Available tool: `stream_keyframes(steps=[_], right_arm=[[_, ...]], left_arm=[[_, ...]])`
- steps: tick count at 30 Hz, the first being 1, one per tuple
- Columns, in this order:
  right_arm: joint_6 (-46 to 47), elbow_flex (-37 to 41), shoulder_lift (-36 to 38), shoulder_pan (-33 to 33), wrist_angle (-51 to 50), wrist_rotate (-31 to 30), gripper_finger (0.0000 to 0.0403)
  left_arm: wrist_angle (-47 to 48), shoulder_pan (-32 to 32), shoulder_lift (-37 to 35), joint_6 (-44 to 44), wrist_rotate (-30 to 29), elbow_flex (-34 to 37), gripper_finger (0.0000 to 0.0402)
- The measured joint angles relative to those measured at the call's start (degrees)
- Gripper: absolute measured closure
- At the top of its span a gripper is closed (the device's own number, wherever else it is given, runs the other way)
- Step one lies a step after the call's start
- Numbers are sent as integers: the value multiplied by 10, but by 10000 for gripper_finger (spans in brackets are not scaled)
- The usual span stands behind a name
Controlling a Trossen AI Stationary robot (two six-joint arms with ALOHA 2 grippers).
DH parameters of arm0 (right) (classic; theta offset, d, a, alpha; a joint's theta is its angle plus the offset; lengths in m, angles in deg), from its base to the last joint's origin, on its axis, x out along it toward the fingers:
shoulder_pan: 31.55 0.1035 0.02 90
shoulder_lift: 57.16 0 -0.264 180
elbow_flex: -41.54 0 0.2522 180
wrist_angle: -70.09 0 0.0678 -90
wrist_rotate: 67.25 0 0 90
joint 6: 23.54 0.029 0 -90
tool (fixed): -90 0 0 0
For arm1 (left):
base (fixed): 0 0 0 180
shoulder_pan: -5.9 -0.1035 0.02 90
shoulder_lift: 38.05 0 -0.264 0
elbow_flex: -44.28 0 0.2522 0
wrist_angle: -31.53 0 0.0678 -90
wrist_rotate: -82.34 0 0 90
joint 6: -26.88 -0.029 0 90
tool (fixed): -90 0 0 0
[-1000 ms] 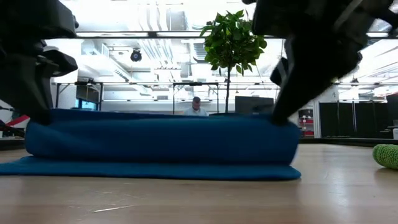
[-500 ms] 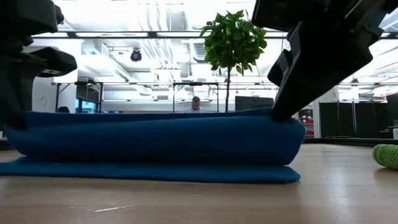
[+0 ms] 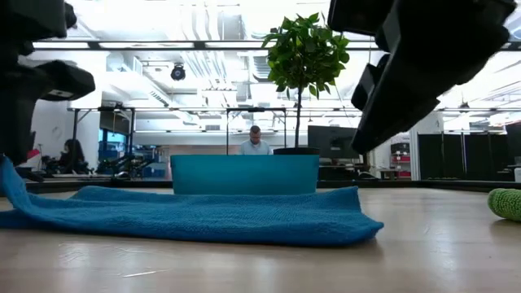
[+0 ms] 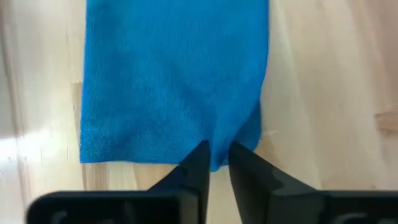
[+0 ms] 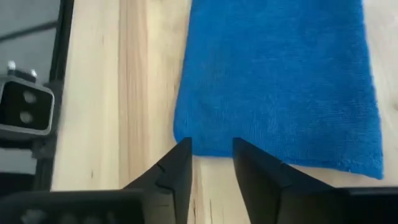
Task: Fold microfiber towels
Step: Fold the blue microfiber towel
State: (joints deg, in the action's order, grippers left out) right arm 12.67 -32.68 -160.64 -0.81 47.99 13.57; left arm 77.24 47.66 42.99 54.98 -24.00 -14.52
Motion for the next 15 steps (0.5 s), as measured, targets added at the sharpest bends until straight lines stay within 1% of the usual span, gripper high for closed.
stream_keyframes(steps=[3, 6, 12, 15], right_arm=[[26, 0, 0, -4, 0, -3, 279], [49, 0, -3, -10, 4, -4, 276], [84, 0, -3, -24, 8, -13, 288], [88, 0, -7, -37, 18, -13, 302]], left_arm=[[0, 0, -10, 5, 0, -3, 328], [1, -2, -20, 16, 0, -5, 319], [-1, -11, -22, 15, -16, -3, 318], [-3, -38, -4, 12, -22, 14, 329]])
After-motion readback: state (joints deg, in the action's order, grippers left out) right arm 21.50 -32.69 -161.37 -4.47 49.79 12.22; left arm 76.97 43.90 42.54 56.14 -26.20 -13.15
